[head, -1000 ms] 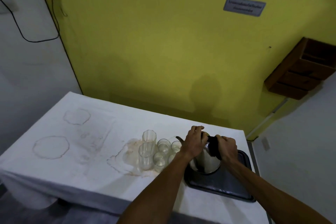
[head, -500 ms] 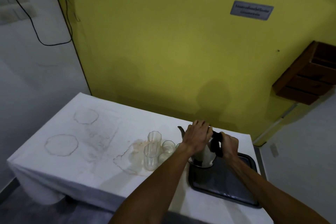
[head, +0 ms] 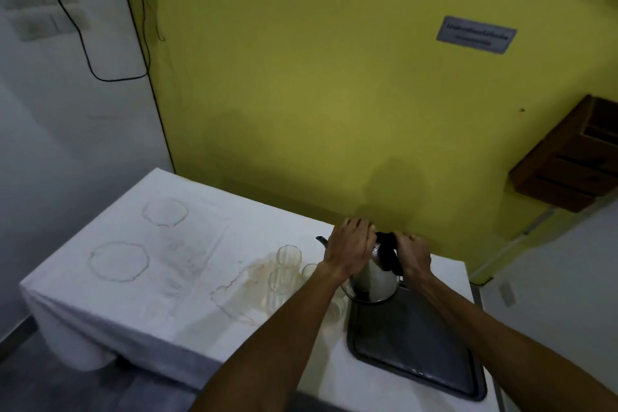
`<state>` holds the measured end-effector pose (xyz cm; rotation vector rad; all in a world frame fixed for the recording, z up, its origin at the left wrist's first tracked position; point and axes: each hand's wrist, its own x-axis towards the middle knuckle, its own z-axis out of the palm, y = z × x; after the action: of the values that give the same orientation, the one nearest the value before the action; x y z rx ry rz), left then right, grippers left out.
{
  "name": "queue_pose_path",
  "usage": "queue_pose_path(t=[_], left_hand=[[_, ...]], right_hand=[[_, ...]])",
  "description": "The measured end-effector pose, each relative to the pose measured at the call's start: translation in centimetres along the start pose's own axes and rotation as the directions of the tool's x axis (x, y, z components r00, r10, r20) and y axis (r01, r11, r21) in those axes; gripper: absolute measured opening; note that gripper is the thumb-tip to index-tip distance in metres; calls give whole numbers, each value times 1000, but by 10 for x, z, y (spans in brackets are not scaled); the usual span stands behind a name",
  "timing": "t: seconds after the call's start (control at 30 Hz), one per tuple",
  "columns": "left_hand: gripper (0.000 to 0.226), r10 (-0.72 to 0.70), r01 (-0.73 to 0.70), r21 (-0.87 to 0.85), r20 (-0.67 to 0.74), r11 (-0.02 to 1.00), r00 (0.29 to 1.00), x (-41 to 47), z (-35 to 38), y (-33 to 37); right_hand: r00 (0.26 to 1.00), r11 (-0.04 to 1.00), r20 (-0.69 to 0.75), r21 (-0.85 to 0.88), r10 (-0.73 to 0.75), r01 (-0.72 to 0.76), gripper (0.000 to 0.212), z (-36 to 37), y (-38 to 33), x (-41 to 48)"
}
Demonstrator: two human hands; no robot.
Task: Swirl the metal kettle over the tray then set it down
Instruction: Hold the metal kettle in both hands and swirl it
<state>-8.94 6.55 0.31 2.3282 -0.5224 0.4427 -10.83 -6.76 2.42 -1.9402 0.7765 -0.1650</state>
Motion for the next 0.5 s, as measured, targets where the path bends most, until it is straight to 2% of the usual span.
queue_pose_path(t=[0.3,0.5], left_hand=[[42,-145,142,-87,-25,986,989,-5,-5,-18],[52,-224,230,-146,59,962,973,-8,-6,-29]], right_hand=[[998,994,43,-96,-53,57,37,19,-17,-2],[996,982,60,-175,-66,76,39,30,-16,2]])
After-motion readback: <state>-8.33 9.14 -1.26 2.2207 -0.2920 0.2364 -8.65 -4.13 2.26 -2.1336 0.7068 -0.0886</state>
